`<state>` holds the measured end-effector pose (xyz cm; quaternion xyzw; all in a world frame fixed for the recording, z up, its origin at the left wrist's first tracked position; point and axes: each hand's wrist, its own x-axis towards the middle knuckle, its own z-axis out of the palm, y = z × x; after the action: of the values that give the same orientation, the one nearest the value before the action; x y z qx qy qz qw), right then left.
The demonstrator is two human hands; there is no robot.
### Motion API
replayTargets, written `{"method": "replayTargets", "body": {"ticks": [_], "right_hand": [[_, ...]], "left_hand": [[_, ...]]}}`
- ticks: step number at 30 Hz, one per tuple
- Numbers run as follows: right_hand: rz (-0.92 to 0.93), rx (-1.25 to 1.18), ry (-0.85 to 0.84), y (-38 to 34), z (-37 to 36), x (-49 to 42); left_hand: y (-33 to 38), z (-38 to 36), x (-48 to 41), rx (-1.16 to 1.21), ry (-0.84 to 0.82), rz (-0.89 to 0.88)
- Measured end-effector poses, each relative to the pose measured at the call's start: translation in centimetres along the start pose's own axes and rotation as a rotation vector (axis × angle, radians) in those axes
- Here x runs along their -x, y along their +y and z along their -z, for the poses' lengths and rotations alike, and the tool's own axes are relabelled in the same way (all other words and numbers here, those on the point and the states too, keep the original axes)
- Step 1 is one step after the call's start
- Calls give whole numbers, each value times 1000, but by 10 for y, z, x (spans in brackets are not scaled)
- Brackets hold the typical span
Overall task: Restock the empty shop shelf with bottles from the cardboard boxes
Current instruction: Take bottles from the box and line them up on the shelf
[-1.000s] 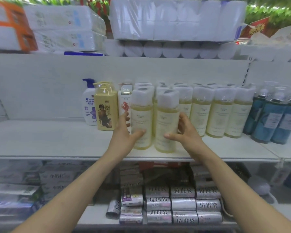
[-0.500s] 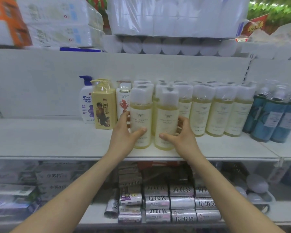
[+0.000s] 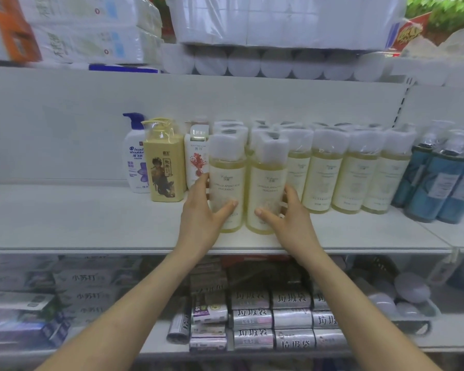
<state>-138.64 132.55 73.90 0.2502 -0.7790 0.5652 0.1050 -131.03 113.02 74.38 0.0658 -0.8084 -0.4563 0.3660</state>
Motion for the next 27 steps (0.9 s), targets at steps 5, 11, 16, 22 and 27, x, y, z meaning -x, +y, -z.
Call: {"method": "replayTargets", "body": {"ticks": [5, 11, 16, 22, 27], "right_hand": [[-12, 27, 52, -5, -10, 3], [-70, 81, 93, -17, -19, 6], [-144, 156, 136, -18, -15, 19], [-53, 457, 120, -3, 33, 88], [-27, 707, 78, 11, 99, 162]], "left_hand": [[3, 3, 3, 7, -4, -9], [8, 5, 2, 5, -18, 17], [7, -4, 16, -30, 18, 18], [27, -34, 82, -312, 106, -173], [62, -89, 153, -482, -169, -331]]}}
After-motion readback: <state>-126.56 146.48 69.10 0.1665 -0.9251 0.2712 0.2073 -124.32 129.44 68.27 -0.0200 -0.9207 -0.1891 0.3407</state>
